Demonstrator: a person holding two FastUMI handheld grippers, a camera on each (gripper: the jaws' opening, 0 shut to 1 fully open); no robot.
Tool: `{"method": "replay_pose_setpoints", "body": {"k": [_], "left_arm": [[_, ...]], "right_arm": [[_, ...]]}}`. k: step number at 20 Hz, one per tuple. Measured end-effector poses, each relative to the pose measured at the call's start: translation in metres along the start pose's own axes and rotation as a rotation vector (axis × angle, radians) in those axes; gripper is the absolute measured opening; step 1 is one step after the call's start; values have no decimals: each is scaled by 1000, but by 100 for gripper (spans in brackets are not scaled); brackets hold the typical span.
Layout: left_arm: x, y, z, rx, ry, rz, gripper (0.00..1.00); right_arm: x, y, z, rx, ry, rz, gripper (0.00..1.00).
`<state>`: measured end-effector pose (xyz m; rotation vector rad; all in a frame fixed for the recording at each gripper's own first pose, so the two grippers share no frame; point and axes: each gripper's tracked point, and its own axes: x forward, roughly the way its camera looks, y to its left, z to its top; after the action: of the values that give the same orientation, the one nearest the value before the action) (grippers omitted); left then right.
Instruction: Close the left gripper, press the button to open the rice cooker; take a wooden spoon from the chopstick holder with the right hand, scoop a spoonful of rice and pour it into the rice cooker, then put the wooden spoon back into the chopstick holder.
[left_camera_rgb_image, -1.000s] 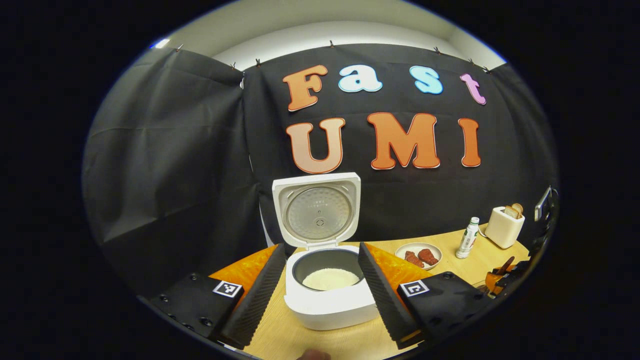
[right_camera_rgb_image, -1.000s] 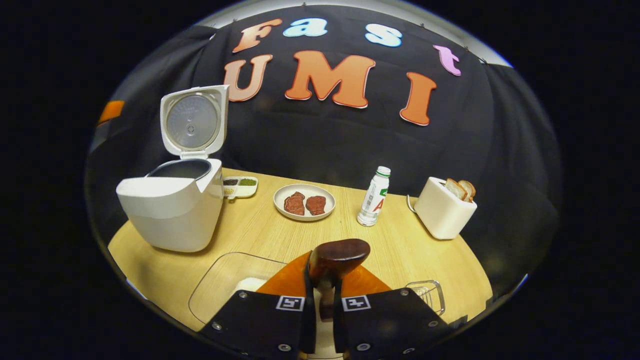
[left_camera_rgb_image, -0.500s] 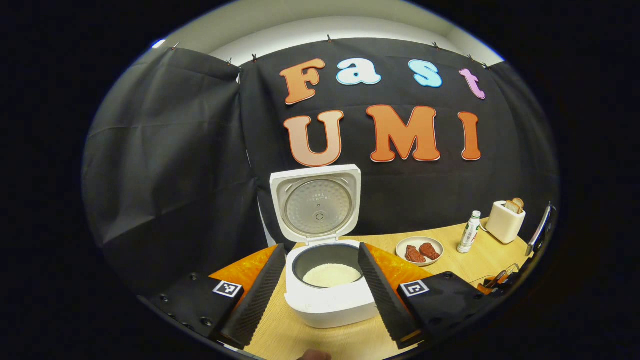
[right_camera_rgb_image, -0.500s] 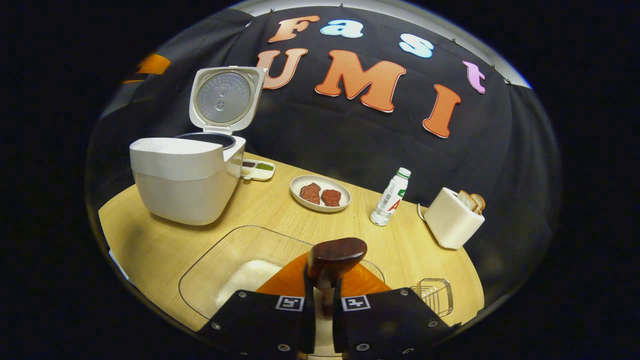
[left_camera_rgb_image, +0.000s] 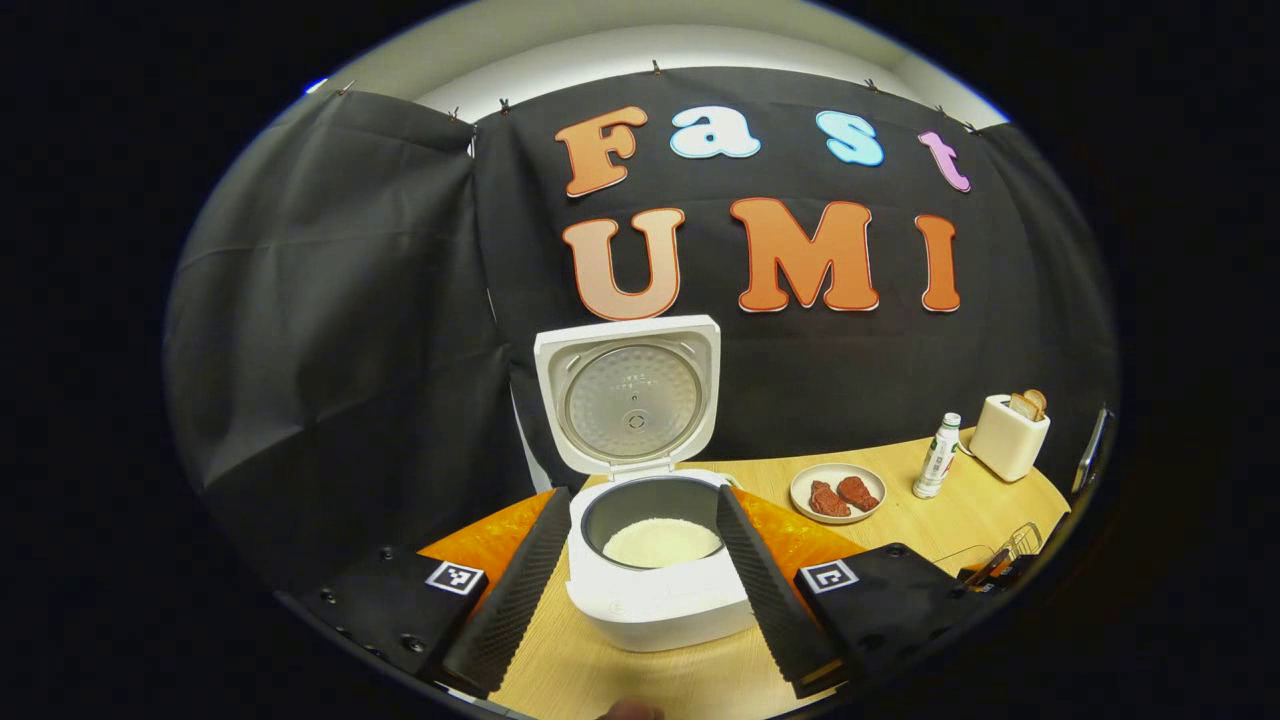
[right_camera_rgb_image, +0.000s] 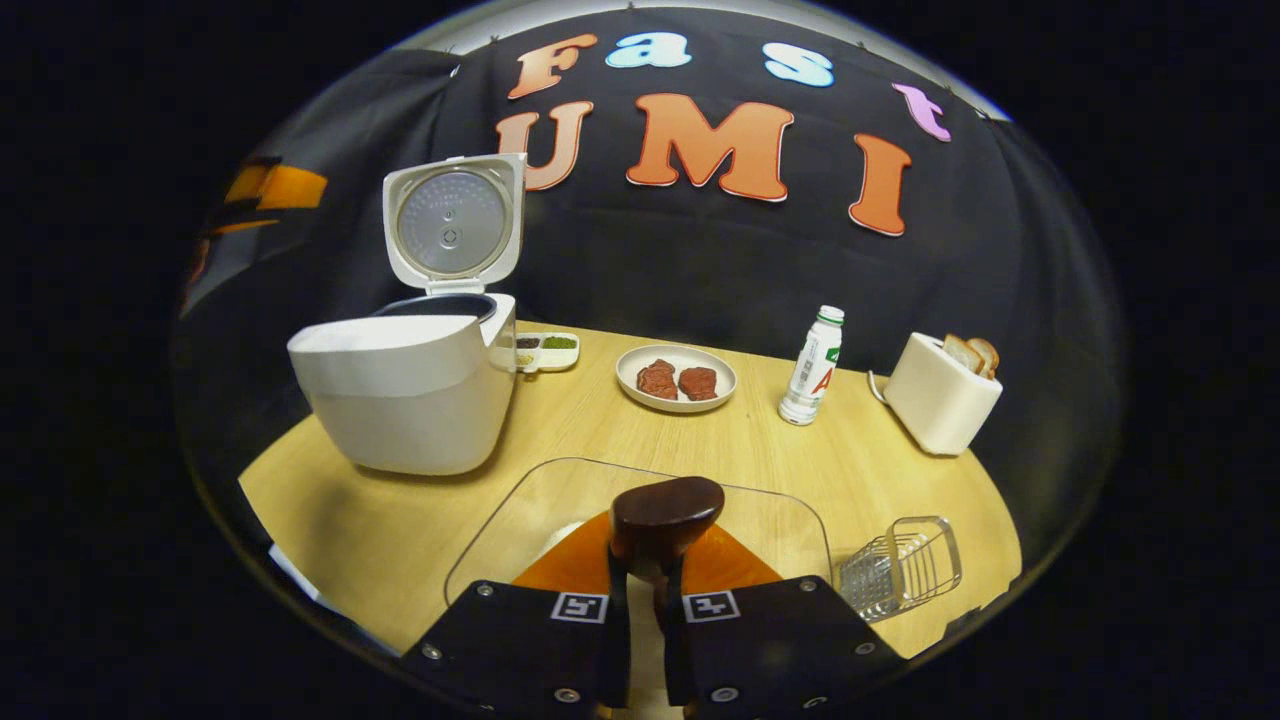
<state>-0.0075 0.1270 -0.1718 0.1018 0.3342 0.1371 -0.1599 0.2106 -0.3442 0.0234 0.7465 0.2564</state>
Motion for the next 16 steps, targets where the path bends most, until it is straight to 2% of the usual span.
{"method": "replay_pose_setpoints", "body": {"k": [6,16], "left_arm": [[3,8,-4,-2,13,4,99],[4,18,-10,4,35,-2,99]], "right_arm": [[-1,21,-2,225,60,78,13],[7,8,-6,582,150,74,13]]}}
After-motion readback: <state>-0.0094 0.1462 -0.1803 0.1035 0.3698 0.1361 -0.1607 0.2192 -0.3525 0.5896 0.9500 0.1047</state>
